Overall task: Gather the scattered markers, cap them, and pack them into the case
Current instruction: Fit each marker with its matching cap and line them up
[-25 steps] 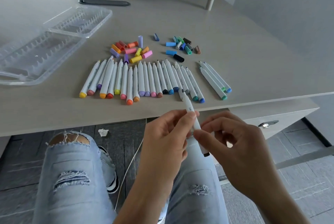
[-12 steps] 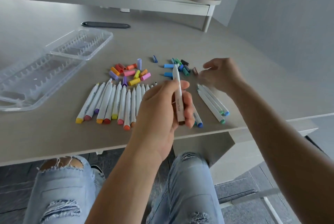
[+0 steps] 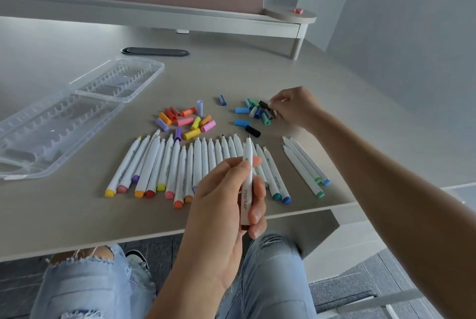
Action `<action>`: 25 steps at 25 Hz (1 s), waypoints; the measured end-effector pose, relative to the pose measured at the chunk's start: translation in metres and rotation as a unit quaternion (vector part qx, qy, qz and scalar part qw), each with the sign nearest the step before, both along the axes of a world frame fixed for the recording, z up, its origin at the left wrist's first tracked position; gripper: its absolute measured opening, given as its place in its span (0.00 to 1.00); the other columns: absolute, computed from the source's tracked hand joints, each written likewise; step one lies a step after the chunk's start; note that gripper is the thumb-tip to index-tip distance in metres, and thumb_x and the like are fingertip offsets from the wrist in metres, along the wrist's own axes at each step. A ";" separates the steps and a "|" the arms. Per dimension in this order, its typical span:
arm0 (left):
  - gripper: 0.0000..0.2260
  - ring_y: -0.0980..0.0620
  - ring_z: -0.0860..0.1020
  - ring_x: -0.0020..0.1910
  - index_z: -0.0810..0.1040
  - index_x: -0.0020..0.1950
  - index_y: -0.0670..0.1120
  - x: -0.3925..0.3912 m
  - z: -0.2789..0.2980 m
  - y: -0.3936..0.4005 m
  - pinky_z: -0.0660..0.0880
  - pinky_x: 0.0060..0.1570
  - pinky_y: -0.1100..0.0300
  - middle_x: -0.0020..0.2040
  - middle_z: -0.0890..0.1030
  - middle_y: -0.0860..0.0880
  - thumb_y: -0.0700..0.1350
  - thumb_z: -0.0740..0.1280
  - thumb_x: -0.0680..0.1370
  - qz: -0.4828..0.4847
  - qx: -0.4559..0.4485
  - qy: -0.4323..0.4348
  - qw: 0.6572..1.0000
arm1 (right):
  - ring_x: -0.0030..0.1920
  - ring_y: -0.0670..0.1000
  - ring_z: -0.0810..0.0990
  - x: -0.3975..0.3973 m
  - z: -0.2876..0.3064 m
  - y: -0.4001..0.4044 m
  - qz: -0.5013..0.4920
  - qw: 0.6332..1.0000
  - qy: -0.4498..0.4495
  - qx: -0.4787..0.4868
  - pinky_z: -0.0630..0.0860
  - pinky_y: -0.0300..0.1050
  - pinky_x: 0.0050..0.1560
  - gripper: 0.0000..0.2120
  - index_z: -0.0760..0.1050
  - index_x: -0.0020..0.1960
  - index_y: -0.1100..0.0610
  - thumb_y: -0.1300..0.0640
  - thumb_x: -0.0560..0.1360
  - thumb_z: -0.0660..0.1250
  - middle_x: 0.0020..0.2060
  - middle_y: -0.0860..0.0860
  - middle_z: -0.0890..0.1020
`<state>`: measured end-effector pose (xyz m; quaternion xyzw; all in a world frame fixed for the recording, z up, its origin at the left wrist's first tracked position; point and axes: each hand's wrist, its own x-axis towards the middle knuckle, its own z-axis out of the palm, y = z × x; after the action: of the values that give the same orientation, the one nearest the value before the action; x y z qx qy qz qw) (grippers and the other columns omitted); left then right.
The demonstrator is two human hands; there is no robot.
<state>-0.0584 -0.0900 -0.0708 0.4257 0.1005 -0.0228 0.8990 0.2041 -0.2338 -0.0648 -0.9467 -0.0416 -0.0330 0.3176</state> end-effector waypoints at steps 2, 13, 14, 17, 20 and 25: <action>0.10 0.51 0.66 0.23 0.80 0.56 0.38 -0.001 0.000 0.001 0.60 0.22 0.62 0.35 0.75 0.42 0.42 0.63 0.82 0.003 0.000 0.005 1.000 | 0.48 0.51 0.81 0.009 -0.001 0.006 -0.006 1.000 0.006 -0.004 0.79 0.46 0.48 0.04 0.86 0.48 0.49 0.50 0.76 0.74 0.47 0.49 0.85; 0.10 0.52 0.66 0.23 0.81 0.56 0.39 -0.004 0.006 0.002 0.60 0.22 0.63 0.34 0.74 0.43 0.42 0.64 0.81 0.013 0.002 -0.005 1.000 | 0.44 0.53 0.84 0.034 0.000 0.028 -0.061 0.994 0.045 -0.077 0.84 0.50 0.48 0.12 0.84 0.52 0.58 0.51 0.73 0.74 0.46 0.55 0.86; 0.10 0.51 0.66 0.23 0.81 0.56 0.39 -0.005 0.006 0.003 0.61 0.22 0.63 0.34 0.74 0.43 0.42 0.64 0.81 0.015 0.002 -0.007 1.000 | 0.45 0.54 0.85 0.035 -0.001 0.029 -0.063 0.994 0.045 -0.082 0.84 0.51 0.49 0.12 0.83 0.52 0.58 0.51 0.73 0.73 0.47 0.55 0.86; 0.11 0.51 0.66 0.24 0.81 0.58 0.38 -0.006 0.005 0.007 0.62 0.21 0.62 0.35 0.75 0.42 0.41 0.63 0.82 0.025 0.004 -0.008 1.000 | 0.44 0.54 0.83 0.030 -0.001 0.027 -0.050 0.997 0.034 -0.049 0.85 0.53 0.50 0.12 0.84 0.53 0.62 0.54 0.75 0.74 0.48 0.57 0.86; 0.11 0.52 0.66 0.22 0.82 0.57 0.38 -0.007 0.005 0.011 0.62 0.20 0.63 0.36 0.77 0.41 0.40 0.61 0.83 0.037 0.022 -0.014 0.999 | 0.34 0.51 0.76 -0.007 0.012 0.021 -0.011 0.998 -0.021 0.057 0.75 0.42 0.35 0.11 0.85 0.51 0.63 0.55 0.78 0.72 0.39 0.55 0.83; 0.12 0.55 0.60 0.22 0.84 0.57 0.49 -0.004 0.005 0.011 0.55 0.21 0.66 0.39 0.81 0.43 0.39 0.62 0.83 0.053 0.055 -0.039 0.996 | 0.34 0.46 0.69 -0.107 0.033 -0.001 0.143 0.951 0.065 0.267 0.68 0.39 0.34 0.08 0.84 0.52 0.58 0.58 0.83 0.66 0.38 0.48 0.85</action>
<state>-0.0620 -0.0786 -0.0654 0.4689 0.0893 0.0466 0.8775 0.0972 -0.2348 -0.0322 -0.8117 -0.1459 0.0647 0.5618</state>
